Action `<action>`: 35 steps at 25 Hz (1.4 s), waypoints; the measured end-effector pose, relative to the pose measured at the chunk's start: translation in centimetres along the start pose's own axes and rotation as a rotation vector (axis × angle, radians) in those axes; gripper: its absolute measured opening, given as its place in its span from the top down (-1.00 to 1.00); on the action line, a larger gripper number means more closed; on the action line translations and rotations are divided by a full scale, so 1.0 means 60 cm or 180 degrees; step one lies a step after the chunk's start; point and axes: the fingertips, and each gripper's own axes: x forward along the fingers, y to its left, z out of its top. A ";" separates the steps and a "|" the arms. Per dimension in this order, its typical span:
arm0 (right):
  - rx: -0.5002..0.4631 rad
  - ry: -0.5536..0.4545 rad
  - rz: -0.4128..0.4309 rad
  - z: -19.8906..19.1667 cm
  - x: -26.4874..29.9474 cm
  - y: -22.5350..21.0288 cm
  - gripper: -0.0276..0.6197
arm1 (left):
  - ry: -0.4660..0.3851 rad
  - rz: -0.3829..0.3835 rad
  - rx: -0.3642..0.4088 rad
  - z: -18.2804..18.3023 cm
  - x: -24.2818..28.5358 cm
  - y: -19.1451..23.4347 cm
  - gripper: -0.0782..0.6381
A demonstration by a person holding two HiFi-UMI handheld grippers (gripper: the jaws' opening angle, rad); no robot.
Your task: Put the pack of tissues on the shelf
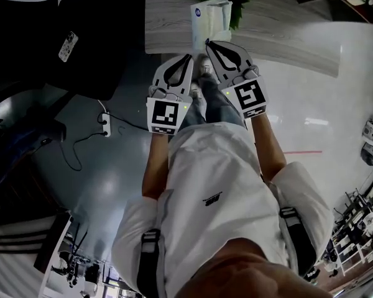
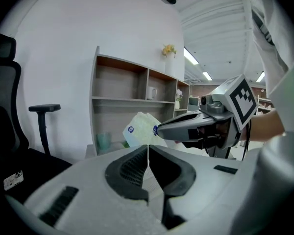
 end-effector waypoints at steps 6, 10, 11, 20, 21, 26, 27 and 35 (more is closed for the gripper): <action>-0.0090 -0.0103 -0.0032 0.043 -0.017 -0.006 0.82 | -0.0110 -0.0073 0.0083 0.044 0.004 0.000 0.69; -0.0151 -0.0186 -0.0044 0.078 -0.025 -0.013 0.82 | -0.0182 -0.0101 0.0150 0.077 0.008 0.005 0.69; -0.0172 -0.0207 -0.0044 0.087 -0.026 -0.015 0.82 | -0.0199 -0.0103 0.0160 0.083 0.009 0.007 0.69; -0.0344 -0.0300 0.0018 0.135 -0.035 -0.031 0.82 | -0.0317 -0.0092 0.0212 0.133 0.024 0.015 0.69; -0.0357 -0.0318 0.0022 0.141 -0.035 -0.034 0.82 | -0.0334 -0.0085 0.0212 0.139 0.026 0.017 0.69; -0.0402 -0.0412 0.0038 0.173 -0.037 -0.050 0.82 | -0.0407 -0.0057 0.0235 0.171 0.033 0.019 0.69; -0.0401 -0.0424 0.0042 0.178 -0.038 -0.054 0.82 | -0.0422 -0.0049 0.0239 0.178 0.034 0.020 0.69; -0.0554 -0.0526 0.0154 0.224 -0.038 -0.082 0.82 | -0.0533 0.0045 0.0242 0.230 0.054 0.027 0.69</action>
